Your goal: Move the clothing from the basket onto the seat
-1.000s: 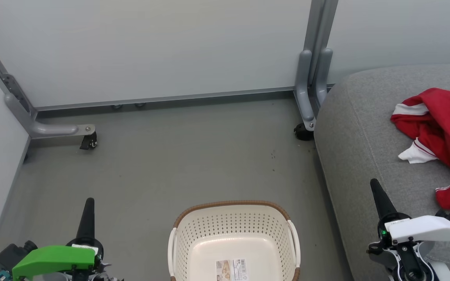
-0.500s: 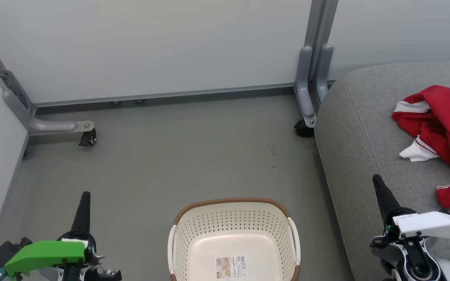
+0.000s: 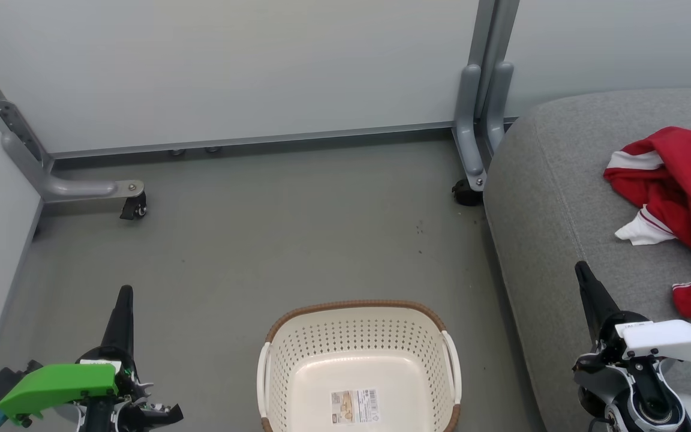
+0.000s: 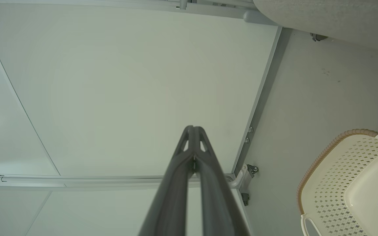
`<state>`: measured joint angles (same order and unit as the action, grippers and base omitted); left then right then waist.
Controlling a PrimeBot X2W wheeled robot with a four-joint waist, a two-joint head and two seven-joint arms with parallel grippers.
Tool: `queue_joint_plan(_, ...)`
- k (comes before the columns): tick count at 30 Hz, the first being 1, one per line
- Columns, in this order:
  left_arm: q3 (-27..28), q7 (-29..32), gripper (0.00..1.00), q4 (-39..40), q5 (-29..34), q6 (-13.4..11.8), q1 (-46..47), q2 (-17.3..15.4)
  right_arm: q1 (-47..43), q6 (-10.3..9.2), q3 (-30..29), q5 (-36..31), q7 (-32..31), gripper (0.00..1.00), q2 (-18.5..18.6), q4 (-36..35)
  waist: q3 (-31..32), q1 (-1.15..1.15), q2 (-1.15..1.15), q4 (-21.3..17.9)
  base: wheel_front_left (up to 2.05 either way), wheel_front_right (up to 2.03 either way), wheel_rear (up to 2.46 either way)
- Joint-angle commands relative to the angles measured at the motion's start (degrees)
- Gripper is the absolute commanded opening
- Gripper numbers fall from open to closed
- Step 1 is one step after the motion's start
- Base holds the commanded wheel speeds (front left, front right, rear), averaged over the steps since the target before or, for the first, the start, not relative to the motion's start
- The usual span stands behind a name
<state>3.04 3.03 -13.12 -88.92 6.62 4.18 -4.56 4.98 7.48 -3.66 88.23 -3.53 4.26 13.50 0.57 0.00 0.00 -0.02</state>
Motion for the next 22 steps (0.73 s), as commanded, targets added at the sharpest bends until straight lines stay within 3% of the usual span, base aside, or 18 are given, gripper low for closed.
queue_joint_plan(1,0.3,0.5,0.0,-0.1,-1.1,0.5,1.3,-0.2,0.8,0.02,-0.3,1.2,-0.4,0.0,0.0,0.1,-0.1,0.0,0.0,0.0,0.0,0.0,0.0)
queue_joint_plan(14,1.5,1.8,0.0,-1.0,-5.8,1.1,2.5,0.0,1.4,0.02,-1.3,5.9,-1.9,0.0,-0.2,0.5,-0.8,0.0,0.0,0.0,0.0,0.0,0.0)
queue_joint_plan(22,1.6,1.9,0.0,-0.9,-5.3,1.1,2.4,0.1,1.3,0.02,-1.5,5.5,-2.0,0.0,-0.3,0.5,-0.7,0.0,0.0,0.0,0.0,0.0,0.0)
